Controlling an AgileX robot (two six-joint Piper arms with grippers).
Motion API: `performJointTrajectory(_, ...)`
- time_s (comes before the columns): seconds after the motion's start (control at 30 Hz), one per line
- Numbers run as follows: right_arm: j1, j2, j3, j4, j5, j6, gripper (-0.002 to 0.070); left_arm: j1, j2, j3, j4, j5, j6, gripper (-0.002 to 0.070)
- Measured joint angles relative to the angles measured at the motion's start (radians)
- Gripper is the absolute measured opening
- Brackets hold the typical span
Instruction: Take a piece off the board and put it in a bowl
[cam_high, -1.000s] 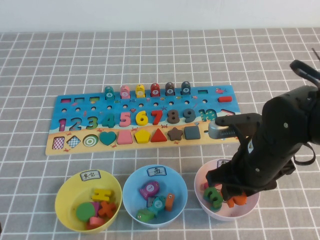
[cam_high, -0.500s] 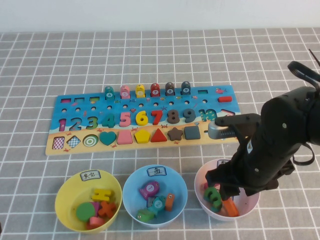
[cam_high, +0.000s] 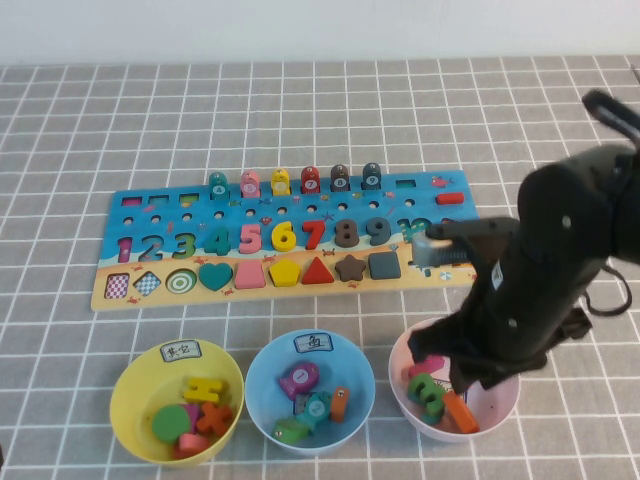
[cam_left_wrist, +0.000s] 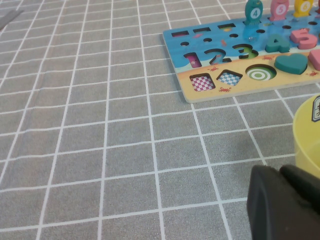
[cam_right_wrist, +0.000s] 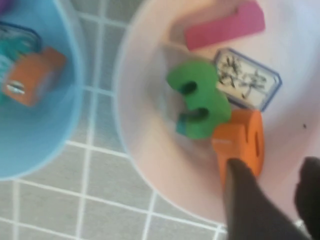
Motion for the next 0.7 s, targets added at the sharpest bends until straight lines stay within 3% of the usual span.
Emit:
performJointTrajectory(0.2,0.000,0.000,-0.104,0.002,0.077,-0.035,0.0067,0.000,0.000,0.000,0.000,0.000,0.000,-0.0001)
performJointTrajectory(0.43,0.000,0.000,-0.146,0.001,0.186,-0.179,0.0030,0.000,0.000,0.000,0.000,0.000,0.000,-0.0001)
performJointTrajectory(0.7,0.000,-0.148,-0.146,-0.003,0.202,-0.203,-0.0012,0.000,-0.001,0.000,0.000,0.000,0.000,-0.0001)
